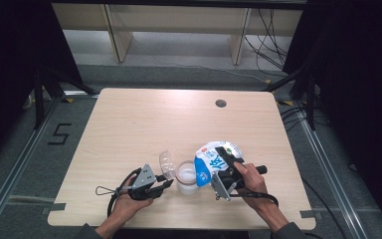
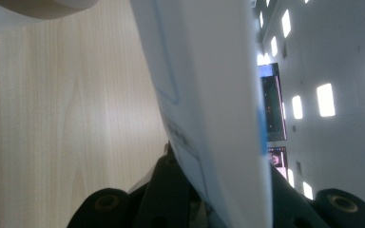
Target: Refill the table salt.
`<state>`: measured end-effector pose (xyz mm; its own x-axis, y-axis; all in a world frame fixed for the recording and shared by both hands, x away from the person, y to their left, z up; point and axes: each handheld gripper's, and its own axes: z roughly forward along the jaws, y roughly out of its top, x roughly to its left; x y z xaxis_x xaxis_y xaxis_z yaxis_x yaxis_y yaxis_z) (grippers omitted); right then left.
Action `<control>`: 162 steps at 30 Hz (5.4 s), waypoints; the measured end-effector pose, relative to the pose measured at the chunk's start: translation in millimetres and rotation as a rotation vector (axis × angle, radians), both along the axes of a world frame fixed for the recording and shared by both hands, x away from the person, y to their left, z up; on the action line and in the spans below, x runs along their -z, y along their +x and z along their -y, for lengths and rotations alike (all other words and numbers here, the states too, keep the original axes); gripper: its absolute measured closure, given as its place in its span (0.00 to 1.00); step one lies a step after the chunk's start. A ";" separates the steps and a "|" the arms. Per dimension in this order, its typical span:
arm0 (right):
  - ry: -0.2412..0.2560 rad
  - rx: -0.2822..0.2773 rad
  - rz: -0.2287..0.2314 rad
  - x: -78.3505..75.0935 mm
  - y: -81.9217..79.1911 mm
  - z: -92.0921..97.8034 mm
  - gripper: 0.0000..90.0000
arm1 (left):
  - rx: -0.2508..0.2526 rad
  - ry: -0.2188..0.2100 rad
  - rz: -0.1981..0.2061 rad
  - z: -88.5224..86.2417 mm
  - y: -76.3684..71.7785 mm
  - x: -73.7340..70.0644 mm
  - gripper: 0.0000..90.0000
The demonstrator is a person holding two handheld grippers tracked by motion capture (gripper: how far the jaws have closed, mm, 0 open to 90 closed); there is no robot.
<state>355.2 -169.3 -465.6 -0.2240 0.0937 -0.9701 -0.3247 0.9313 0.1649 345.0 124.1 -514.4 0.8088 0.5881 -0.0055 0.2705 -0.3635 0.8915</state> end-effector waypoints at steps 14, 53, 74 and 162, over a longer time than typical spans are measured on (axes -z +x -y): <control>0.085 0.046 -0.068 -0.8 2.9 7.2 0.97 | 0.000 0.000 0.000 -0.2 -0.2 -0.1 0.80; 0.396 0.133 -0.338 2.6 21.7 50.0 0.97 | -0.005 0.006 0.002 -0.8 -0.5 -1.0 0.81; 0.436 0.176 -0.450 17.3 31.8 54.2 0.97 | -0.005 0.006 0.002 -0.9 -0.4 -1.2 0.80; 0.890 0.221 -0.610 -0.4 -36.9 104.6 0.37 | -0.076 -0.092 -0.031 -27.3 -15.7 -19.8 0.68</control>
